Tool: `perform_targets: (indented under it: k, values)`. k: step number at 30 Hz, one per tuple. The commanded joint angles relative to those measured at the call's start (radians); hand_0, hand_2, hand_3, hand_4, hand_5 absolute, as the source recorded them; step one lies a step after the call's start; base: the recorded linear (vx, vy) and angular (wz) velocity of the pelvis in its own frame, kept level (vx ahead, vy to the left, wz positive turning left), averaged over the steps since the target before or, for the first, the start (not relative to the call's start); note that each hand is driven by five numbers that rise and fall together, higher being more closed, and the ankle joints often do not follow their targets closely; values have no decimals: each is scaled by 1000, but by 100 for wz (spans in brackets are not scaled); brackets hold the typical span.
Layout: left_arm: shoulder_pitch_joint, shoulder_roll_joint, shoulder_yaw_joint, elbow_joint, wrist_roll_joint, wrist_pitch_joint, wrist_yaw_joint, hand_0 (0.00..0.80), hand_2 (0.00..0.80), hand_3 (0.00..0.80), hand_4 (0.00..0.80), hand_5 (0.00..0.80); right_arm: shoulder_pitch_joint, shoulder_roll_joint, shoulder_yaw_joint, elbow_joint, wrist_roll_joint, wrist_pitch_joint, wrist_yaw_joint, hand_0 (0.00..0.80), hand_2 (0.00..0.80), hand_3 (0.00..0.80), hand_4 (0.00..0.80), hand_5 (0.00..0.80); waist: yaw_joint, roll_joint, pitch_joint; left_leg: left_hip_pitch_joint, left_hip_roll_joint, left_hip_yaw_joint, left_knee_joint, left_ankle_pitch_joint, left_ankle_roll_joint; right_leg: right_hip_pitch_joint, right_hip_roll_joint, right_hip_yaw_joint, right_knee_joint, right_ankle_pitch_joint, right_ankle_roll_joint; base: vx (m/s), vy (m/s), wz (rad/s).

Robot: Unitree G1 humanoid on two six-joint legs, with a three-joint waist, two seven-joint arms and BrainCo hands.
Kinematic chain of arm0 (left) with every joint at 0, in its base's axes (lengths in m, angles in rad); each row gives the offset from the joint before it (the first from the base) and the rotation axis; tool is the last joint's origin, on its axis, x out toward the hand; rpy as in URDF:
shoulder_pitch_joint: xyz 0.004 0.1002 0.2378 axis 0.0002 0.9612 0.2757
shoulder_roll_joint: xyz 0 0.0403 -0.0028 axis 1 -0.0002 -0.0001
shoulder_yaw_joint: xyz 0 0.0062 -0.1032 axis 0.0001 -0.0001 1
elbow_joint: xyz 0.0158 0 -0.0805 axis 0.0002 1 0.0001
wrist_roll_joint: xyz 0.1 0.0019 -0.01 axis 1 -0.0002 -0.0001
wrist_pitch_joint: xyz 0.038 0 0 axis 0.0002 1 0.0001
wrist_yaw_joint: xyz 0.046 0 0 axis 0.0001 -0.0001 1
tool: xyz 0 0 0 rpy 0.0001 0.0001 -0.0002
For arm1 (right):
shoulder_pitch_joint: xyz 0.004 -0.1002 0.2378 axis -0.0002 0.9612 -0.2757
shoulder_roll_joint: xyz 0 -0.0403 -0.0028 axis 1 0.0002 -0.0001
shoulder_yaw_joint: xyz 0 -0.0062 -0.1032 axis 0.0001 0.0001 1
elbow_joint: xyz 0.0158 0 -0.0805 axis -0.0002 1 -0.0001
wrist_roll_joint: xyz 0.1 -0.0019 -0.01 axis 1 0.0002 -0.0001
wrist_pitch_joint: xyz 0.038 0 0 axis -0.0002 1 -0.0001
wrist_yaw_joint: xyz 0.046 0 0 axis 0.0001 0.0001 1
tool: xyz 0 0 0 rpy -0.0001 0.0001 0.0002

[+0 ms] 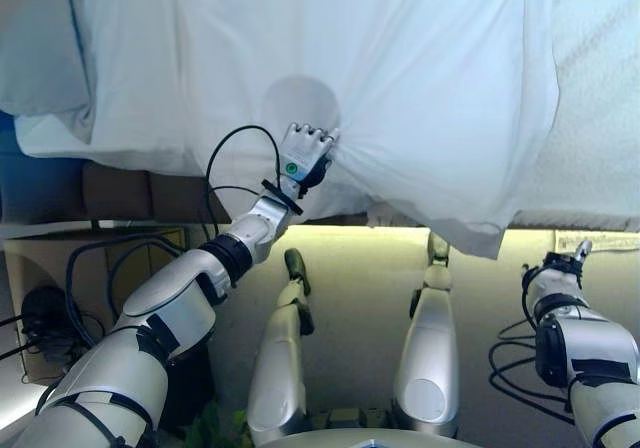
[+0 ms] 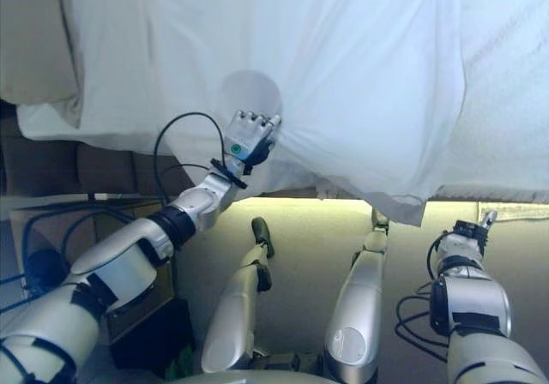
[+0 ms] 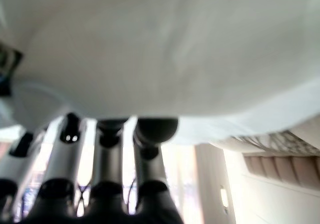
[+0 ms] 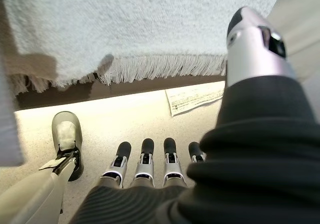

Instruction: Make the bed neatly

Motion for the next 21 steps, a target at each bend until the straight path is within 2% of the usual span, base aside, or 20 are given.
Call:
perform_targets:
  k: [1, 5, 8, 16, 21]
  values:
    - [49, 97, 83, 14, -12, -21, -21, 800, 800, 800, 800, 800, 36, 27, -52, 9, 36, -4, 25, 0, 0, 0, 0, 0, 53, -75, -40, -39, 24, 4, 60, -25, 20, 11, 26, -53, 44, -20, -23, 59, -124, 6]
    - [104, 121, 102, 17, 2, -55, -59, 800, 800, 800, 800, 800, 80, 51, -67, 4, 29, 12, 25, 0, 0, 0, 0, 0, 73, -98, -101, 24, 36, -12, 39, -33, 23, 76, 40, -66, 22, -21, -28, 69, -102, -4]
    - [144, 144, 114, 3, -20, -76, -76, 800, 800, 800, 800, 800, 107, 57, -78, -2, 20, 20, 21, 0, 0, 0, 0, 0, 85, -103, -130, 59, 40, -21, 23, -36, 24, 108, 45, -73, 14, -26, -31, 67, -66, -3]
    - [373, 178, 218, -69, -151, -90, -87, 800, 800, 800, 800, 800, 220, 82, -134, -20, 22, 30, 28, 0, 0, 0, 0, 0, 131, -108, -208, 162, 46, -57, -24, -48, 29, 210, 63, -87, -9, -47, -43, 65, -71, 8]
    - [533, 223, 273, -48, -75, -139, -98, 800, 800, 800, 800, 800, 300, 75, -182, -12, -1, 42, 70, 0, 0, 0, 0, 0, 161, -112, -256, 214, 51, -74, -48, -51, 26, 263, 68, -100, -28, -55, -43, 72, -38, 5]
